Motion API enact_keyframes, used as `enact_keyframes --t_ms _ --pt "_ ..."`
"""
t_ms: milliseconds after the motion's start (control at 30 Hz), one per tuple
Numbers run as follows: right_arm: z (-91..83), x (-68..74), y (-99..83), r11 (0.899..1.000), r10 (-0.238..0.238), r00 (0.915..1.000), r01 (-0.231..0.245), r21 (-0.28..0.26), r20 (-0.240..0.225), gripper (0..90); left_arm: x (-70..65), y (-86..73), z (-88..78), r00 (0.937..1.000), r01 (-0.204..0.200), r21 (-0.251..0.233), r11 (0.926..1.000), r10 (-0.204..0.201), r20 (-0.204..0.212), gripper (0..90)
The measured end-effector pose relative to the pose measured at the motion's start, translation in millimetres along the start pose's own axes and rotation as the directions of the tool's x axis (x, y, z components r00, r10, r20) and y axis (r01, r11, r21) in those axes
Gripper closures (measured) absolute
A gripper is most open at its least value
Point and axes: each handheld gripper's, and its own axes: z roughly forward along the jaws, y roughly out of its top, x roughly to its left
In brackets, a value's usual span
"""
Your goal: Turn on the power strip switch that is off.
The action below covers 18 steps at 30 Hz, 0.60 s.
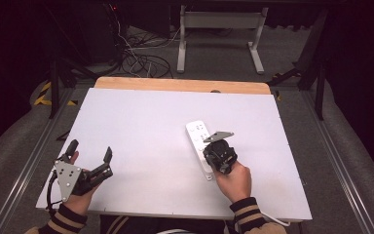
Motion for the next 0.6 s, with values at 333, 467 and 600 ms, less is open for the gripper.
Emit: enact_keyframes --t_ms 333,467,600 --pt "8.2 0.5 -2.7 1.0 -0.004 1.0 0.004 0.024 -0.004 88.3 -0.2 -0.1 0.6 1.0 0.004 0.004 1.0 -0.004 0.006 3.8" --pt "10.2 1.7 -3.8 1.0 -0.01 0.9999 0.01 0.029 -0.001 89.4 -1.0 -0.1 0.8 1.0 0.006 0.003 1.0 -0.006 0.008 3.8" --pt "11.0 3.4 -6.2 1.0 -0.01 0.9999 0.011 0.022 -0.01 90.0 -1.0 0.1 0.6 1.0 0.003 0.001 1.0 -0.003 0.008 3.8"
